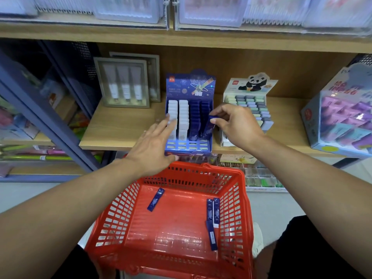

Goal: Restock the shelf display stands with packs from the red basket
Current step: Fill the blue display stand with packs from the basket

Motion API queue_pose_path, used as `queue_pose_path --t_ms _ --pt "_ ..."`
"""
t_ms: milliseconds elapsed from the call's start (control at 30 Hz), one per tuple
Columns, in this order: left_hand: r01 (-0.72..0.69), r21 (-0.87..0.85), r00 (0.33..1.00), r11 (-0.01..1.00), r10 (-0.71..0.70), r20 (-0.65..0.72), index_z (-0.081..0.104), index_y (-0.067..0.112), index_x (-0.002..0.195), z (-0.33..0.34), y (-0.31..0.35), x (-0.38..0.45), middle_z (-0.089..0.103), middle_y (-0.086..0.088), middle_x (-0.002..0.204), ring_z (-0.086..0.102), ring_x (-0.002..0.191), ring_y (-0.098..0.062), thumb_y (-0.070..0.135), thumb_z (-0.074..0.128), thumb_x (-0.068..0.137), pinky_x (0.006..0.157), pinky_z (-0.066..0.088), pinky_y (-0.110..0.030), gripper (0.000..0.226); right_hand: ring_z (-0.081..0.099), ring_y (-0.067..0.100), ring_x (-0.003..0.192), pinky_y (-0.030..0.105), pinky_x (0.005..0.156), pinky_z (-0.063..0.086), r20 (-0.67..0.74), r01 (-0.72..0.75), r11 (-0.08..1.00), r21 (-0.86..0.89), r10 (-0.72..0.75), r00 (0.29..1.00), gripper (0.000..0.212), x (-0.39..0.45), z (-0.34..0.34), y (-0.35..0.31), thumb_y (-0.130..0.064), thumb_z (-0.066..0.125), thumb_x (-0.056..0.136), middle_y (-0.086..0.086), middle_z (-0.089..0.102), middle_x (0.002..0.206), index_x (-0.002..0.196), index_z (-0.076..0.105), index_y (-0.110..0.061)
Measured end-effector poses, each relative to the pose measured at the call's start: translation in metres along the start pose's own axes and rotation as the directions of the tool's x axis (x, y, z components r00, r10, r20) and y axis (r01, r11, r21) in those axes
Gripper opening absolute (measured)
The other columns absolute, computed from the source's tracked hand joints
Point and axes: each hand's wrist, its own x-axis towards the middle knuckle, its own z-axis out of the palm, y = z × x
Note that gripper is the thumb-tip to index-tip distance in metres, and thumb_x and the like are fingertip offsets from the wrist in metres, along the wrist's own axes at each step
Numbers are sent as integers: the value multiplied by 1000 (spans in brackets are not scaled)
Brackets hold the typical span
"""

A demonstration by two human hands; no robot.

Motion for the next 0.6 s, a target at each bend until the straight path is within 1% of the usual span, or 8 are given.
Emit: queue_pose_path --t_ms 100,167,233,300,400,500,533,600 --pt "82 -97 996 992 -84 -16 -4 30 160 3 -3 5 0 4 169 7 155 -20 45 76 80 123 22 -47 114 61 2 79 19 75 49 19 21 1000 -8 -21 1000 12 -1 5 -1 -18 68 95 -17 64 85 106 71 -19" --pt "90 -118 996 989 -91 1 -4 31 160 3 -2 6 11 4 168 21 152 -21 44 77 80 120 31 -44 115 60 0 82 18 75 46 41 45 999 -26 -44 998 10 -3 7 -3 -19 68 95 -18 64 85 104 71 -21" --pt "122 -126 993 985 -119 27 -6 35 159 3 1 4 29 1 163 50 134 -28 42 78 81 102 46 -37 115 61 3 83 20 74 46 63 55 997 -48 -52 997 9 -4 8 -4 -20 68 95 -16 66 87 103 71 -21" --pt "146 -125 989 981 -143 36 -7 39 158 4 3 4 45 -2 154 64 112 -31 44 77 81 78 46 -31 114 61 3 81 19 71 46 82 45 998 -49 -41 996 7 -5 6 -5 -19 68 95 -14 67 86 101 70 -21" --pt "150 -127 988 981 -146 42 -6 41 157 2 3 4 50 -3 150 67 101 -31 45 77 80 68 41 -28 113 61 0 79 16 67 46 134 32 998 -50 -25 991 6 -6 0 -6 -17 69 94 -15 66 85 98 69 -22" --pt "152 -135 988 979 -145 59 -7 41 157 3 3 4 51 0 150 68 90 -28 46 77 80 64 41 -29 114 66 11 78 32 71 56 169 17 998 -64 -6 986 6 -6 -3 -4 -18 69 94 -12 68 85 97 70 -23" --pt "153 -141 987 978 -146 61 -7 42 156 3 2 5 54 -1 147 66 84 -26 47 77 80 63 42 -29 114 68 13 76 33 72 57 152 16 997 -78 -4 988 7 -6 -4 -3 -19 69 94 -13 68 86 99 71 -23" --pt "168 -149 985 974 -160 63 -7 44 156 3 3 6 61 -2 139 64 78 -26 48 76 79 63 41 -30 113 68 13 81 28 79 55 82 29 990 -139 -18 996 12 -4 -2 -1 -22 69 94 -10 71 94 105 75 -23"
